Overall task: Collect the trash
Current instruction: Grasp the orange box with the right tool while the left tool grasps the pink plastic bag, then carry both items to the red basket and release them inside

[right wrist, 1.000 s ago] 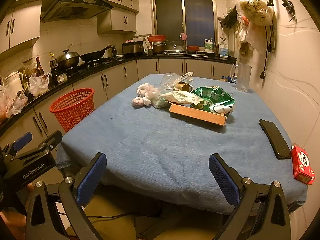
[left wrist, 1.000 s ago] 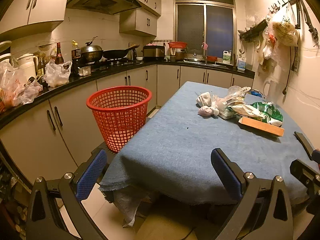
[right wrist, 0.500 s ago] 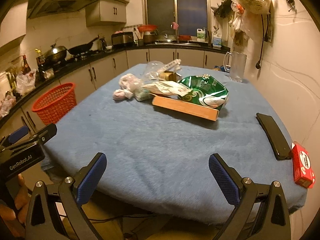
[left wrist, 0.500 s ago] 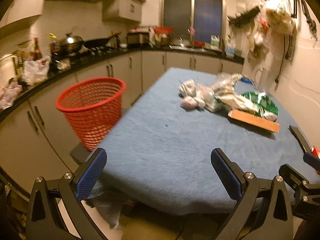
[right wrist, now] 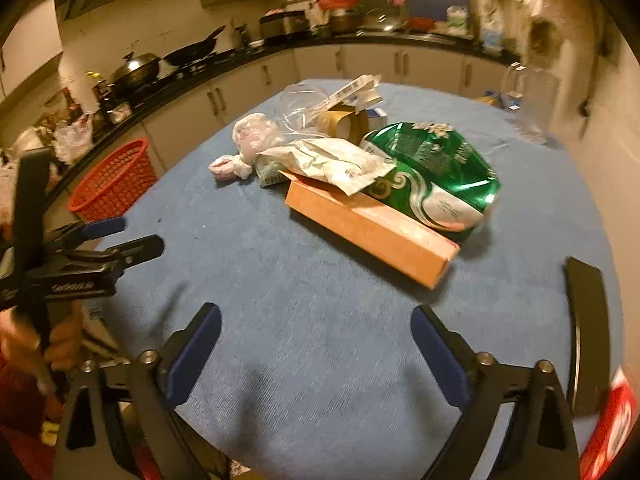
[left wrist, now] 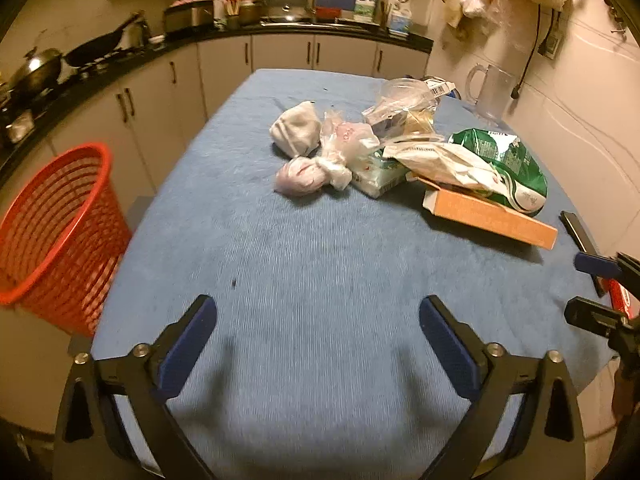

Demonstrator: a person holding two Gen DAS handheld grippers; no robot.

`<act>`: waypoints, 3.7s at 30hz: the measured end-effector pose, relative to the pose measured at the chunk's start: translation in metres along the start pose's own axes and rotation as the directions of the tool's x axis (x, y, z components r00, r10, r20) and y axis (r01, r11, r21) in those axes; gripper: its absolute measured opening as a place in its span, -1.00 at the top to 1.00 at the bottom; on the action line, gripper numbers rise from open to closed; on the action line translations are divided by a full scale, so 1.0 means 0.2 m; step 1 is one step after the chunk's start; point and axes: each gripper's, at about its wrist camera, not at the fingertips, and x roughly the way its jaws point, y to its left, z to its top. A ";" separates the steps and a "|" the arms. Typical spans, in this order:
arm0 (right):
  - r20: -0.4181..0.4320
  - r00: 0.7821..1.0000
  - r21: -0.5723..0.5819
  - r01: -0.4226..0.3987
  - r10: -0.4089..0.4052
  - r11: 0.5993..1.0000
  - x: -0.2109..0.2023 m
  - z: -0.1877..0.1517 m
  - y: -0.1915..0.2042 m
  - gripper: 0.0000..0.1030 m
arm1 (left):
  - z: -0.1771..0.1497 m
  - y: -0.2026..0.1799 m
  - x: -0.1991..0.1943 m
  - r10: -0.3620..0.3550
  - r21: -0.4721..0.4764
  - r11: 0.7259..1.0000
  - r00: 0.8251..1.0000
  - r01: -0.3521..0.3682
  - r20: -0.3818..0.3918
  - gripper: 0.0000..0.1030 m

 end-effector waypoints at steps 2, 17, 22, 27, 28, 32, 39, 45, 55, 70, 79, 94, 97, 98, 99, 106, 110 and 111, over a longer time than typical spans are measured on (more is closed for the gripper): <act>-0.033 0.999 -0.036 -0.023 0.022 0.999 0.04 0.05 -0.04 -0.69 | 0.06 0.02 0.03 -0.013 0.012 1.000 1.000 0.014 -0.013 -0.69; -0.064 0.978 -0.444 0.151 -0.200 0.883 0.33 0.20 -0.01 -0.56 | 0.31 0.13 0.29 -0.044 0.068 0.996 0.994 0.051 -0.100 -0.33; -0.058 0.968 -0.500 0.182 -0.242 0.846 0.39 0.22 -0.04 -0.27 | 0.40 0.13 0.36 -0.019 0.124 0.992 0.996 0.030 -0.086 -0.34; -0.100 0.969 -0.489 0.148 -0.224 0.859 0.46 0.26 -0.10 0.24 | 0.47 0.14 0.40 -0.061 0.147 0.986 0.993 0.076 -0.098 -0.38; -0.103 0.974 -0.471 0.132 -0.202 0.872 0.45 0.27 -0.11 0.27 | 0.49 0.13 0.41 -0.060 0.155 0.985 0.993 0.075 -0.098 -0.38; -0.122 0.990 -0.355 0.029 -0.077 0.935 0.37 0.29 -0.18 0.35 | 0.53 0.10 0.46 -0.057 0.188 0.979 0.993 0.075 -0.101 -0.39; -0.121 0.985 -0.165 -0.146 0.126 0.975 0.26 0.24 -0.26 0.48 | 0.54 -0.01 0.56 -0.047 0.286 0.955 0.993 0.076 -0.104 -0.39; -0.101 0.972 -0.098 -0.222 0.212 0.970 0.21 0.20 -0.28 0.49 | 0.54 -0.06 0.62 -0.037 0.287 0.955 0.992 0.071 -0.123 0.14; -0.062 0.964 -0.081 -0.263 0.258 0.961 0.12 0.18 -0.24 0.49 | 0.41 -0.05 0.41 -0.071 0.205 0.975 0.996 0.082 -0.062 0.15; -0.014 0.954 -0.075 -0.301 0.301 0.951 0.06 0.21 -0.08 0.50 | 0.31 0.04 0.08 -0.120 0.148 0.982 0.992 0.114 0.032 0.15; -0.005 0.922 -0.124 -0.385 0.387 0.915 0.06 0.35 0.14 0.50 | 0.31 0.31 -0.17 -0.072 0.066 0.996 0.991 0.066 0.108 0.15; -0.132 0.827 -0.154 -0.561 0.546 0.813 0.32 0.70 0.84 0.50 | 0.24 1.09 -0.43 0.146 -0.174 0.976 0.985 -0.128 0.094 0.14; -0.164 0.817 -0.151 -0.574 0.552 0.805 0.40 0.77 1.00 0.50 | 0.21 1.20 -0.40 0.166 -0.204 0.967 0.984 -0.151 0.060 0.14; -0.175 0.817 -0.147 -0.574 0.550 0.806 0.44 0.79 1.05 0.50 | 0.20 1.22 -0.38 0.167 -0.211 0.966 0.985 -0.153 0.050 0.14; -0.189 0.813 -0.137 -0.577 0.550 0.805 0.47 0.82 1.09 0.50 | 0.20 1.25 -0.36 0.165 -0.218 0.964 0.986 -0.152 0.039 0.14; -0.277 0.802 -0.033 -0.559 0.529 0.829 0.78 0.99 1.32 0.50 | 0.19 1.35 -0.26 0.155 -0.232 0.961 0.988 -0.151 0.000 0.14; -0.307 0.804 0.005 -0.534 0.510 0.845 0.92 1.03 1.39 0.46 | 0.19 1.35 -0.23 0.140 -0.224 0.965 0.990 -0.140 -0.014 0.03; -0.312 0.801 0.015 -0.534 0.511 0.846 0.95 1.04 1.40 0.46 | 0.19 1.36 -0.22 0.139 -0.223 0.965 0.990 -0.139 -0.016 -0.06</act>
